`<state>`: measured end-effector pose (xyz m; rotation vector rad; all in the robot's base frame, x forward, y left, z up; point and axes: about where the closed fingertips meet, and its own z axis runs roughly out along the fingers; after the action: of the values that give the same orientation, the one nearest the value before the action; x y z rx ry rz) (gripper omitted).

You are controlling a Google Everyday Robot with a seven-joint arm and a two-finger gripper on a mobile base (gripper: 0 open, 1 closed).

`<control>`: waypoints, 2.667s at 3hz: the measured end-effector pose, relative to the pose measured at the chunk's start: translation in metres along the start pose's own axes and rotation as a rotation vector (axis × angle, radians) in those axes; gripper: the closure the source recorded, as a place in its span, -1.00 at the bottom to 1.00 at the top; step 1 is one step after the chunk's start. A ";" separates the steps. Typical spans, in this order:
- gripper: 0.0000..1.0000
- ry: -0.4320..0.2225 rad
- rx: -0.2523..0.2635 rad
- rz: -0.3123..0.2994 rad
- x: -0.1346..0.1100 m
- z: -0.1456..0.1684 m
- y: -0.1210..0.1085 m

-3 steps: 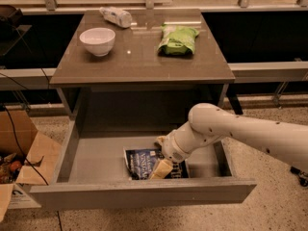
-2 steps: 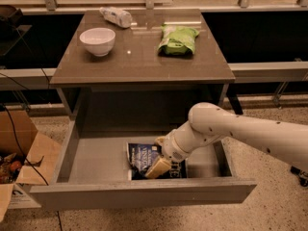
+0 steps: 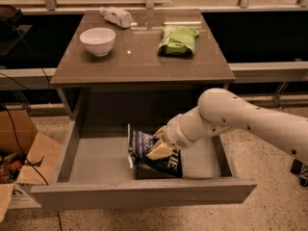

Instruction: Pick blue chip bag from top drawer and place on counter

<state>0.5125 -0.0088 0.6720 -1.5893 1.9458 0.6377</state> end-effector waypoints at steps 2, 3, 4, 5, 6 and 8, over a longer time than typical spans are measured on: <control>1.00 -0.118 0.133 -0.103 -0.073 -0.097 -0.036; 1.00 -0.111 0.220 -0.180 -0.112 -0.147 -0.074; 1.00 -0.071 0.254 -0.245 -0.142 -0.169 -0.118; 0.72 -0.013 0.263 -0.289 -0.167 -0.170 -0.165; 0.49 0.030 0.264 -0.300 -0.180 -0.162 -0.208; -0.45 0.051 0.246 -0.271 -0.182 -0.131 -0.272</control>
Offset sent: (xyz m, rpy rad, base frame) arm 0.0678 -0.0411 0.2065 0.0971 -0.3213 -0.0288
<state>0.7928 -0.0158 0.8853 -1.6821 1.7248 0.2407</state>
